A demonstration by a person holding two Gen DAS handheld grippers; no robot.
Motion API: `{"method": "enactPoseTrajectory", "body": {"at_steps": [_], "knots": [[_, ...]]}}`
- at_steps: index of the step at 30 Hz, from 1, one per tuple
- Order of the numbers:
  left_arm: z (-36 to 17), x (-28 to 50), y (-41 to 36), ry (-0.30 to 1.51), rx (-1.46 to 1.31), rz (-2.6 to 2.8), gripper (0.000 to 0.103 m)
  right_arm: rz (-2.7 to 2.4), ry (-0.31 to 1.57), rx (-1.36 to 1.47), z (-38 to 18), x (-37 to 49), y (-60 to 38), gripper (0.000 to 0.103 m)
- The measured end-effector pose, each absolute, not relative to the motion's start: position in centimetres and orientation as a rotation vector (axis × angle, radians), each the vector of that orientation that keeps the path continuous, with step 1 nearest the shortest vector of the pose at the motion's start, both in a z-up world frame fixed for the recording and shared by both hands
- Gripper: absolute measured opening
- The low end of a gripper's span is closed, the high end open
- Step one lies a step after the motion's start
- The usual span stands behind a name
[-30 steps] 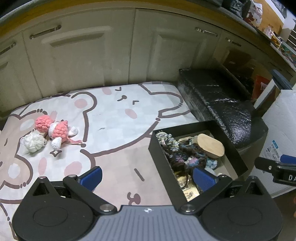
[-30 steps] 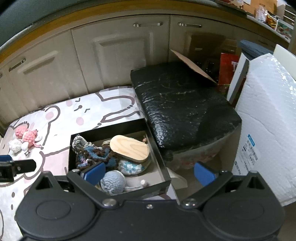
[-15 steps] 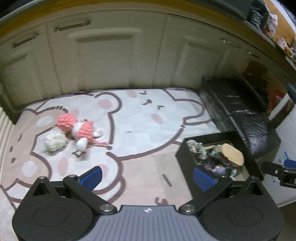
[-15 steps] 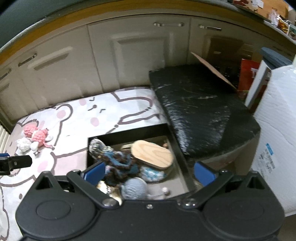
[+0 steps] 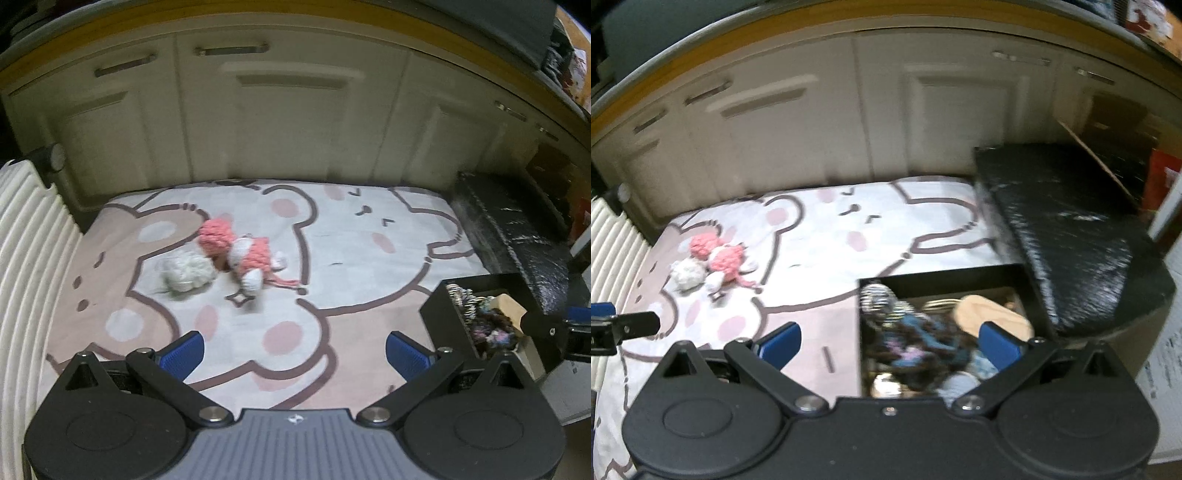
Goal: Organize objects
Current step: 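Move both open grippers away from the box toward the white yarn ball and pink doll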
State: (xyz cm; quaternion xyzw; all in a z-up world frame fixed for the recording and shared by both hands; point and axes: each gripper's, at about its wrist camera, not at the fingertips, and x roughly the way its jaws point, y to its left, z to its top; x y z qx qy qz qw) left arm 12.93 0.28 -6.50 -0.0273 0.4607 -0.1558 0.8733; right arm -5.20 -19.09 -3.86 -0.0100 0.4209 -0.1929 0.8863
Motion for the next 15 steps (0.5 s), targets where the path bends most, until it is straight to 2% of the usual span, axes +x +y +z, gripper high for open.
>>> {"method": "enactPoseTrajectory", "body": {"at_steps": [15], "knots": [[-6.4, 12.4, 5.6, 0.941, -0.076, -0.248, 0.103, -0.306, 0.876, -0.06, -5.2, -2.2, -14.0, 0.103]]}}
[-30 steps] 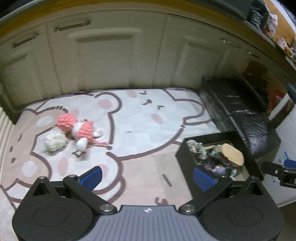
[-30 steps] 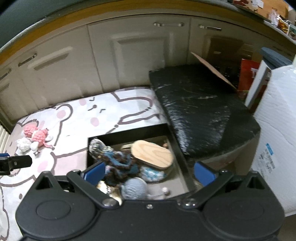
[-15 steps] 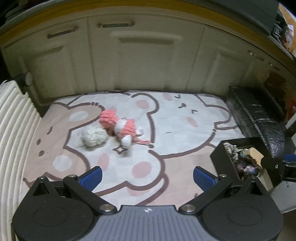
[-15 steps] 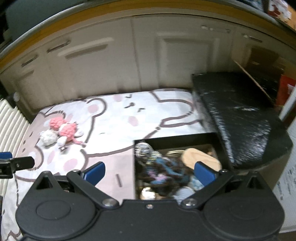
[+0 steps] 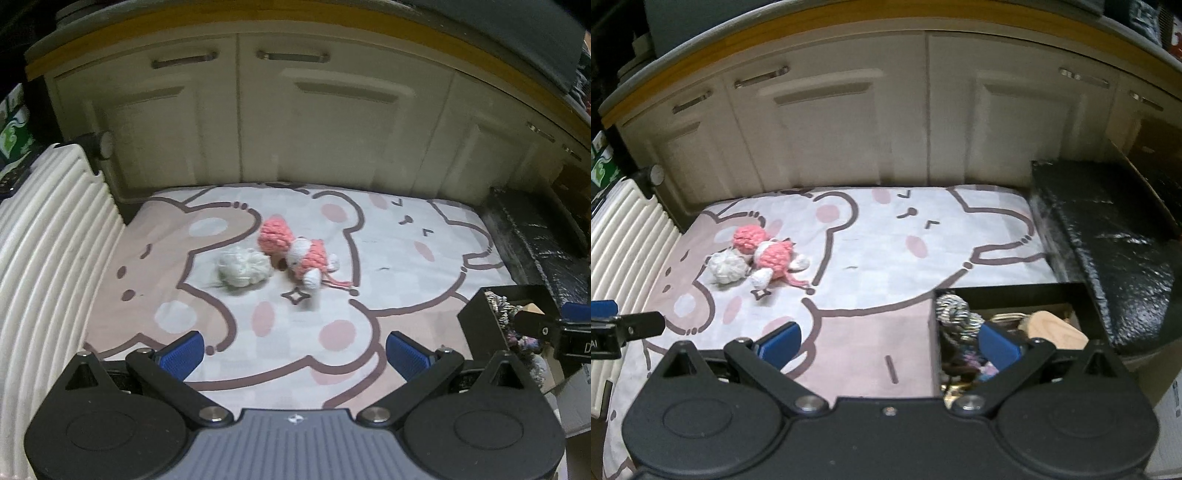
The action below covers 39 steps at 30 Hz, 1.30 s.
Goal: Organize objects
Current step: 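Move both open grippers away from the box toward the white yarn ball and pink doll, then grasp the white yarn ball with the left gripper while the right gripper grasps the pink crocheted doll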
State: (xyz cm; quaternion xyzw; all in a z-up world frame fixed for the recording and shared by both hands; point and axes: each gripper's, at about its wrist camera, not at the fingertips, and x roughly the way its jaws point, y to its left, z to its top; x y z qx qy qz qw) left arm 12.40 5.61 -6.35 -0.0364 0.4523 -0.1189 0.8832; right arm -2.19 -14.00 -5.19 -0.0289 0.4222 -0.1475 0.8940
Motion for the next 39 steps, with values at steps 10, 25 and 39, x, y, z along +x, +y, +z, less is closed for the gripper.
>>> {"method": "enactPoseTrajectory", "body": {"at_steps": [10, 25, 39], "knots": [[-6.3, 12.5, 7.7, 0.913, -0.097, -0.208, 0.103, -0.264, 0.872, -0.092, -5.5, -0.9, -12.0, 0.103], [-6.6, 13.1, 8.8, 0.861, -0.085, -0.161, 0.103, -0.231, 0.791, -0.07, -4.9, 0.9, -11.2, 0.103], [-6.0, 18.2, 9.3, 0.861, -0.109, -0.156, 0.103, -0.154, 0.839, -0.108, -6.5, 8.2, -10.1, 0.103]]}}
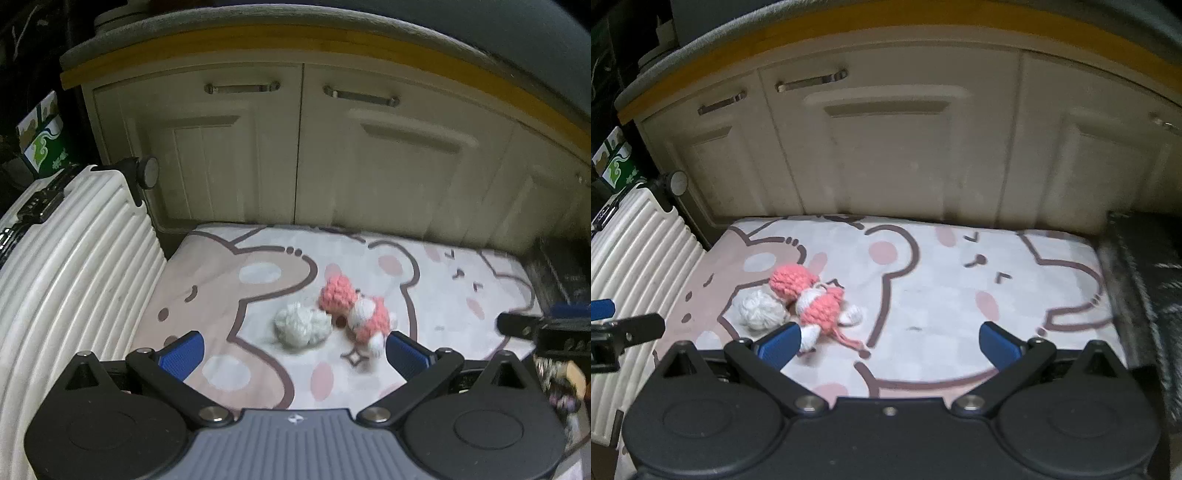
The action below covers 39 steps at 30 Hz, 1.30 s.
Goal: Organize objects
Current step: 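Grasp the white yarn ball with the left gripper while the right gripper grasps the pink crocheted doll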
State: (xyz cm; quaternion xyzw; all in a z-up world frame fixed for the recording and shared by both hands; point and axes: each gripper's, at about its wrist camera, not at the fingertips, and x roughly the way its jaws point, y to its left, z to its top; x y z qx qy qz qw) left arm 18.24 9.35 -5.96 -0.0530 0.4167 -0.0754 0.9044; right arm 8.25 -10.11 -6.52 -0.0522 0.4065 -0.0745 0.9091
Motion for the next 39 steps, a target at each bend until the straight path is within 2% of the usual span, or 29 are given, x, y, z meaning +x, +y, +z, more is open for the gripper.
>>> {"method": "enactPoseTrajectory", "body": {"at_steps": [7, 12, 15, 21, 32, 34, 39], "knots": [[-6.9, 21.7, 8.7, 0.867, -0.129, -0.186, 0.101, -0.106, 0.863, -0.081, -8.8, 12.6, -10.3, 0.103], [-8.8, 23.6, 7.9, 0.895, -0.105, -0.214, 0.092, -0.067, 0.881, -0.051, -10.7, 15.1, -10.3, 0.103], [-10.4, 24.2, 7.8, 0.921, -0.102, -0.224, 0.089, -0.027, 0.887, -0.022, -11.8, 16.1, -10.3, 0.095], [-13.1, 24.9, 7.7, 0.929, -0.028, -0.258, 0.089, 0.05, 0.932, -0.012, -14.4, 18.2, -9.6, 0.088], [-16.9, 26.6, 6.5, 0.953, 0.048, -0.352, 0.089, 0.077, 0.991, 0.012, -18.9, 20.1, -8.9, 0.086], [-17.6, 27.0, 6.4, 0.963, 0.043, -0.349, 0.089, 0.076, 1.003, 0.028, -19.4, 20.4, -9.1, 0.081], [-18.9, 27.8, 6.4, 0.973, -0.029, -0.326, 0.089, 0.065, 0.998, 0.031, -20.2, 20.9, -9.1, 0.081]]}}
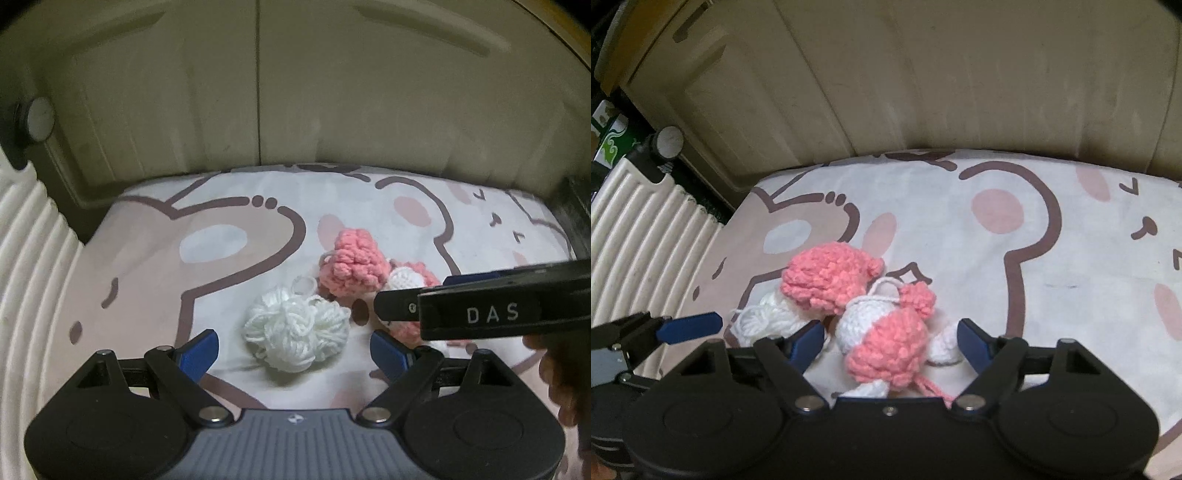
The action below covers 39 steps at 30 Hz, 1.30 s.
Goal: Organize objects
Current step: 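Grasp the white yarn ball with the left gripper while the right gripper grasps the pink crocheted doll, then lift and carry the yarn ball and pink doll over the black box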
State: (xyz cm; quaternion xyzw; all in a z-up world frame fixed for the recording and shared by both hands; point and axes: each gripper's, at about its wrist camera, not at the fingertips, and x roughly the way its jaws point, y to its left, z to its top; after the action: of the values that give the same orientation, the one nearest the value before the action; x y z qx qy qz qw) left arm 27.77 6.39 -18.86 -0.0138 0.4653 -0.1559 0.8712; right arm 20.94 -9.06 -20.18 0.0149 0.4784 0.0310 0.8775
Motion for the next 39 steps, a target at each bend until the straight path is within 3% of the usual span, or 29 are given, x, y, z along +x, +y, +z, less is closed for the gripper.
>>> {"method": "enactPoseTrajectory", "body": {"at_steps": [11, 15, 21, 27, 31, 34, 35, 39], "knots": [[-20.0, 28.6, 5.2, 0.954, -0.001, -0.311, 0.089, 0.102, 1.019, 0.016, -20.9, 21.9, -9.8, 0.079], [-20.2, 28.9, 5.4, 0.96, -0.008, -0.306, 0.074, 0.118, 1.029, 0.065, -20.4, 22.1, -10.7, 0.07], [-20.5, 28.8, 5.3, 0.977, -0.019, -0.335, 0.057, 0.135, 1.043, 0.03, -20.4, 21.8, -10.2, 0.074], [-20.5, 28.6, 6.0, 0.983, -0.048, -0.351, 0.051, 0.243, 1.053, -0.067, -20.9, 21.9, -9.7, 0.083], [-20.4, 28.7, 6.0, 0.982, -0.048, -0.353, 0.051, 0.249, 1.051, -0.105, -21.2, 21.7, -9.2, 0.083], [-20.4, 28.6, 5.8, 0.976, -0.033, -0.356, 0.051, 0.276, 1.054, -0.124, -21.1, 21.6, -9.1, 0.073], [-20.4, 28.6, 5.7, 0.974, -0.031, -0.357, 0.052, 0.279, 1.049, -0.113, -20.9, 21.6, -9.2, 0.063], [-20.5, 28.7, 5.5, 0.978, -0.034, -0.352, 0.055, 0.349, 1.058, -0.074, -20.0, 22.2, -9.9, 0.045]]}}
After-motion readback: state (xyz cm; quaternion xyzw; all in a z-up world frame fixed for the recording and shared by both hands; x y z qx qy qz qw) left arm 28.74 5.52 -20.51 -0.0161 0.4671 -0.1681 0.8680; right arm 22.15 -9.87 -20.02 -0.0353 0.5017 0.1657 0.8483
